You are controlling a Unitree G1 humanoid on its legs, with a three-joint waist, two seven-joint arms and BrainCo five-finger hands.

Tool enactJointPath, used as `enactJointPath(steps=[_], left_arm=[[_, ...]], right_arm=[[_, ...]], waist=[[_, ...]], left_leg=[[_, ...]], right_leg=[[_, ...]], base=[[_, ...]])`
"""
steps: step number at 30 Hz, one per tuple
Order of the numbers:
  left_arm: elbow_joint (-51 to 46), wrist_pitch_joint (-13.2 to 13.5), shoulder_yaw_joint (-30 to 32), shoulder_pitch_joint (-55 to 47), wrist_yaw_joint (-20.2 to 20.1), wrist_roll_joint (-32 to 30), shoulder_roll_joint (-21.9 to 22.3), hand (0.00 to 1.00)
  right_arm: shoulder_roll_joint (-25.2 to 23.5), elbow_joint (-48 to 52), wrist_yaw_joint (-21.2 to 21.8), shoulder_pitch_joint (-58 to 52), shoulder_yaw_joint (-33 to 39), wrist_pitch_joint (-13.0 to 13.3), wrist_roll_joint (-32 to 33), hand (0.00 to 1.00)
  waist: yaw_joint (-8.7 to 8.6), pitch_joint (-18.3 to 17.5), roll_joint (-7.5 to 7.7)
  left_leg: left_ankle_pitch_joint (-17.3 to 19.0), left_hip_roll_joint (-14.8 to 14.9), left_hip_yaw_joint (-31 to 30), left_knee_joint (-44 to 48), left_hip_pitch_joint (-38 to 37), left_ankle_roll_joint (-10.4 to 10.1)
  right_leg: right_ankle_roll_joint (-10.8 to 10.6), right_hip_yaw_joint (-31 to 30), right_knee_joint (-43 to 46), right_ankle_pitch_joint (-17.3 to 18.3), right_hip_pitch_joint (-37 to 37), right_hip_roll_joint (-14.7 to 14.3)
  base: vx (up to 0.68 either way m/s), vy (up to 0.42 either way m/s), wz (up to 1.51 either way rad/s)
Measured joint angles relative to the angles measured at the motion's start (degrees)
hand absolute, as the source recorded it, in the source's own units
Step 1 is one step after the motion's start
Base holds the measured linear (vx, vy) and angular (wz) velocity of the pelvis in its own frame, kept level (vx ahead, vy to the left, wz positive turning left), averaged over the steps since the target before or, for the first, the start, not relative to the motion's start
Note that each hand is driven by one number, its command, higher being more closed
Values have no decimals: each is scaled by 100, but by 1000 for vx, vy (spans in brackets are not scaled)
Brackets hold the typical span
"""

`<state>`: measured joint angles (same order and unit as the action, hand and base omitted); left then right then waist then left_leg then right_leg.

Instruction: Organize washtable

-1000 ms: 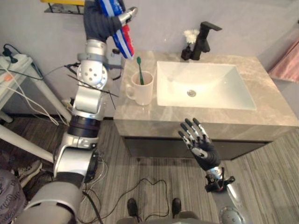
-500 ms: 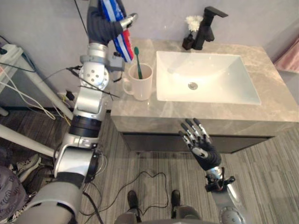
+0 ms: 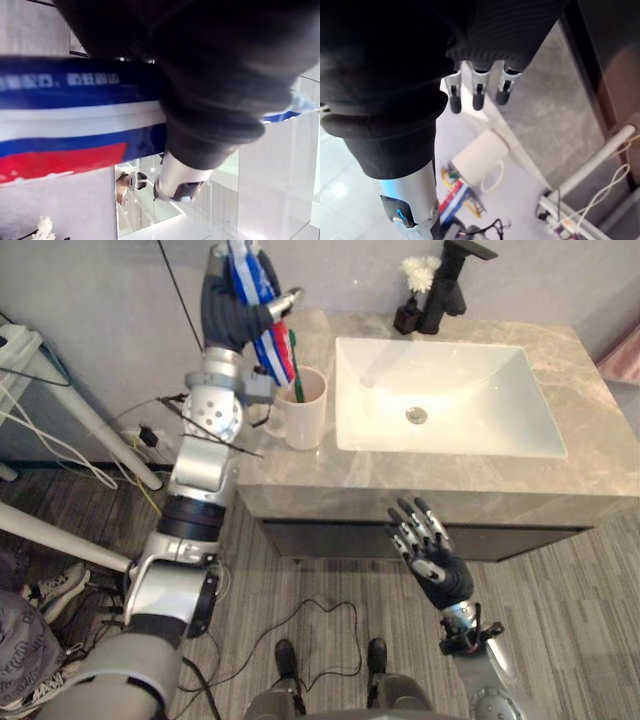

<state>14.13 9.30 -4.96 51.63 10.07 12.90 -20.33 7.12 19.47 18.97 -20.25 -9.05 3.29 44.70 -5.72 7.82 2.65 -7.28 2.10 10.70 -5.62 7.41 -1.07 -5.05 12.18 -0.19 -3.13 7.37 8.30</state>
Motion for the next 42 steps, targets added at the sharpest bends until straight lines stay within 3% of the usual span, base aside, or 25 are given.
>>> enactJointPath(steps=[34,35,42], left_arm=[[9,-145,-417,-319,-246,-243,194,100],[2,-139,-418,-311,-244,-264,195,0],[3,-143,-422,-248,-243,-298,194,0]], right_arm=[[-6,0,8,-148,26,-96,6,0],[-6,0,5,-151,27,-96,6,0],[-8,66,2,-164,20,-94,6,0]], waist=[[-58,290,-69],[-75,292,-71],[-137,307,-94]], left_leg=[[0,-2,90,7,215,3],[-1,-2,90,8,217,3],[0,-2,88,8,218,3]], right_leg=[[-3,-135,-12,-52,285,-1],[-8,-135,-14,-68,287,-2],[-7,-134,-16,-69,284,-4]], base=[[4,2,-1],[53,21,-2],[26,9,0]])
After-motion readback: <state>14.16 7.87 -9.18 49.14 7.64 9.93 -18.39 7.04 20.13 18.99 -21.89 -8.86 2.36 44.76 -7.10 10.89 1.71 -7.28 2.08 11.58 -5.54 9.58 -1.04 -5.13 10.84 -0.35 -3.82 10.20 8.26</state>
